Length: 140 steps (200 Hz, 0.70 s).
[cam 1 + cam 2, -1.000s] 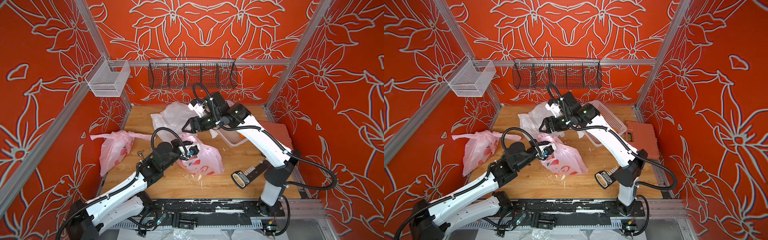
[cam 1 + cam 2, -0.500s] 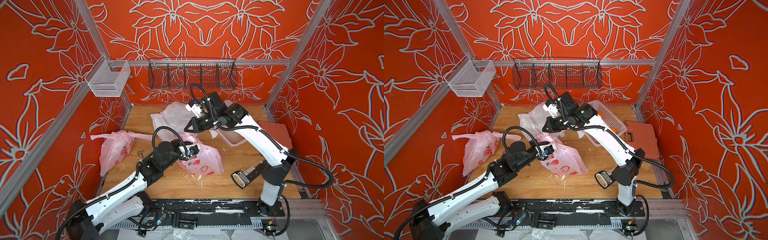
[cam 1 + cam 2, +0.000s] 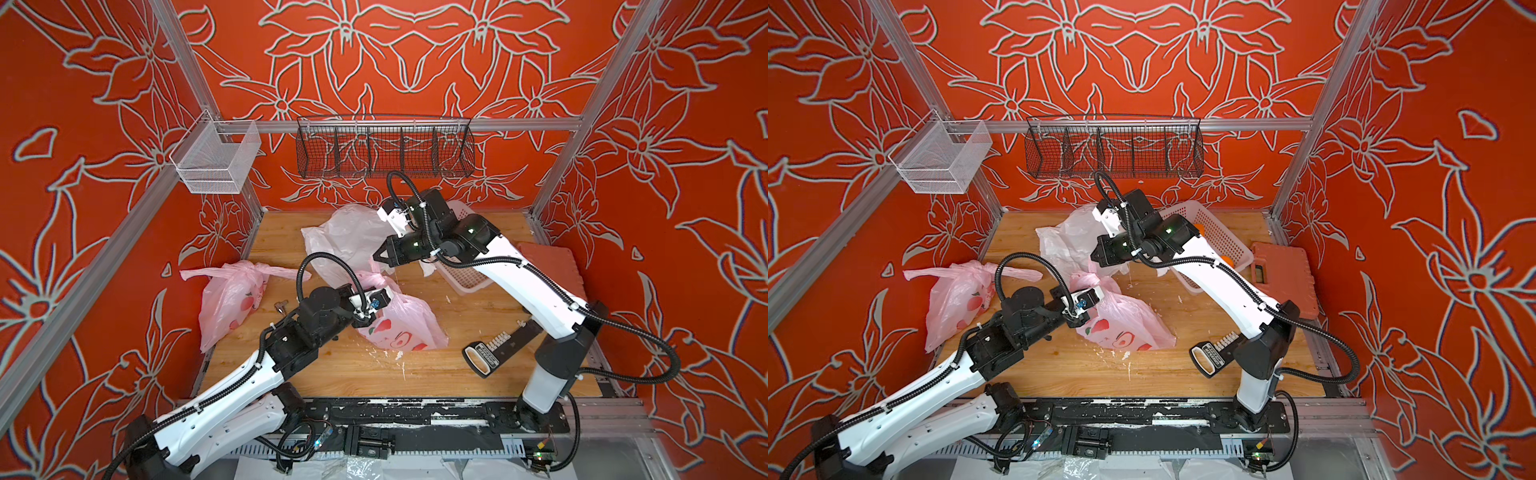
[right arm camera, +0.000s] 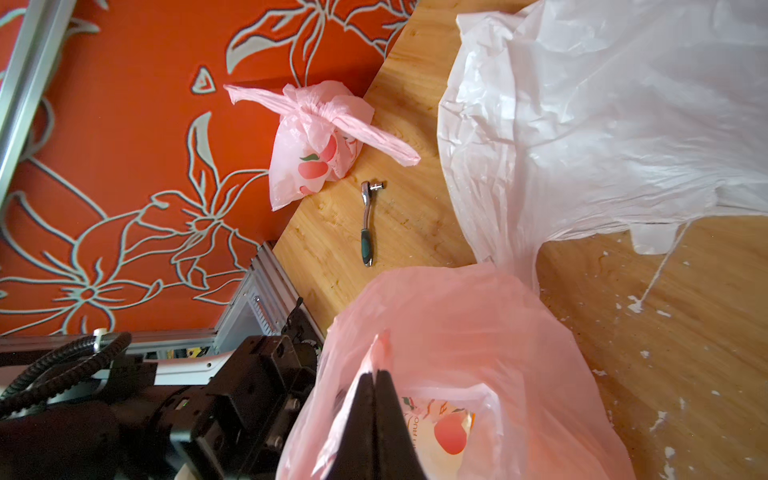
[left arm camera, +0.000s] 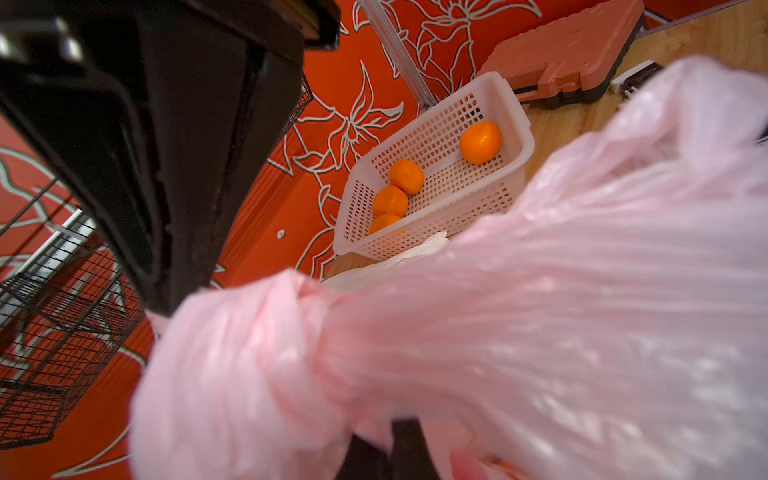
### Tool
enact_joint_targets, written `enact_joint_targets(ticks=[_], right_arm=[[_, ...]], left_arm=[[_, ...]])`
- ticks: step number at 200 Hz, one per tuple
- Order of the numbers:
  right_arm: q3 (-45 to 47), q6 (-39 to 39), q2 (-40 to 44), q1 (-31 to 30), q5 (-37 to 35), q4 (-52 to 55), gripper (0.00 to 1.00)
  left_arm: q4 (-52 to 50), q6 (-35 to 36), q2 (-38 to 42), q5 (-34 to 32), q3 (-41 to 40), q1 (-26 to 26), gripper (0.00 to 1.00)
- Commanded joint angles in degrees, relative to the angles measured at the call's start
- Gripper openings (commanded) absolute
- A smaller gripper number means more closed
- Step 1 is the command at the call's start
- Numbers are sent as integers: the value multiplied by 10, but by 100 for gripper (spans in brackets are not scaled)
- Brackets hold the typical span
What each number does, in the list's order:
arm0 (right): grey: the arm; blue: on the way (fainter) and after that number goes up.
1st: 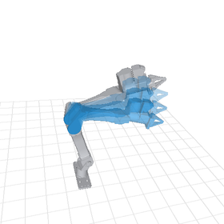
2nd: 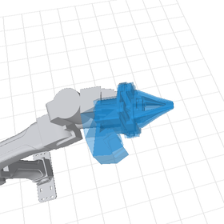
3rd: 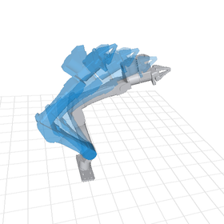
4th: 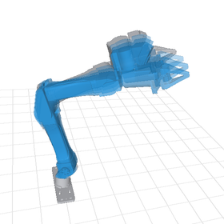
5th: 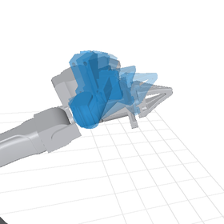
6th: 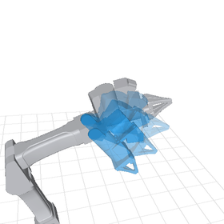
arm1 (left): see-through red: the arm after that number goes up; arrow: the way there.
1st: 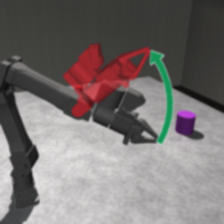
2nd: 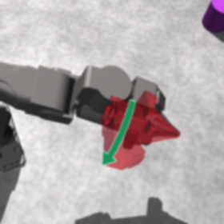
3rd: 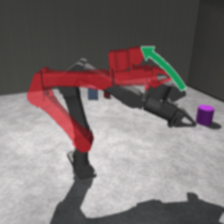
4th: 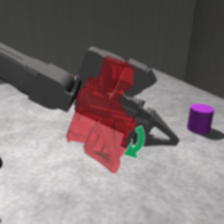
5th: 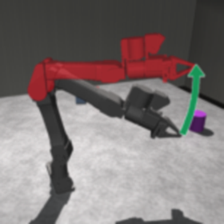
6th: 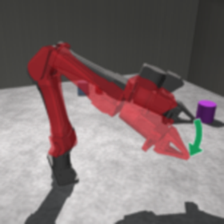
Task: Place the oranges into plastic bags & tie knots
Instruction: Tie the plastic bag at the center of the board.
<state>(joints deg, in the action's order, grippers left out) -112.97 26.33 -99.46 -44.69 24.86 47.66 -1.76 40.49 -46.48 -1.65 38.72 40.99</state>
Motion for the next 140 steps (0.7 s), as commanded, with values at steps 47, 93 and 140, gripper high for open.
enact_joint_targets(ticks=[47, 93, 140], right_arm=[[74, -24, 87, 4, -102, -82, 0], [113, -35, 114, 5, -155, -109, 0], [144, -39, 130, 8, -222, -127, 0]], left_arm=[[-173, -163, 11, 14, 77, 5, 0], [-290, -244, 46, 31, 113, 5, 0], [-337, -326, 80, -13, 124, 5, 0]])
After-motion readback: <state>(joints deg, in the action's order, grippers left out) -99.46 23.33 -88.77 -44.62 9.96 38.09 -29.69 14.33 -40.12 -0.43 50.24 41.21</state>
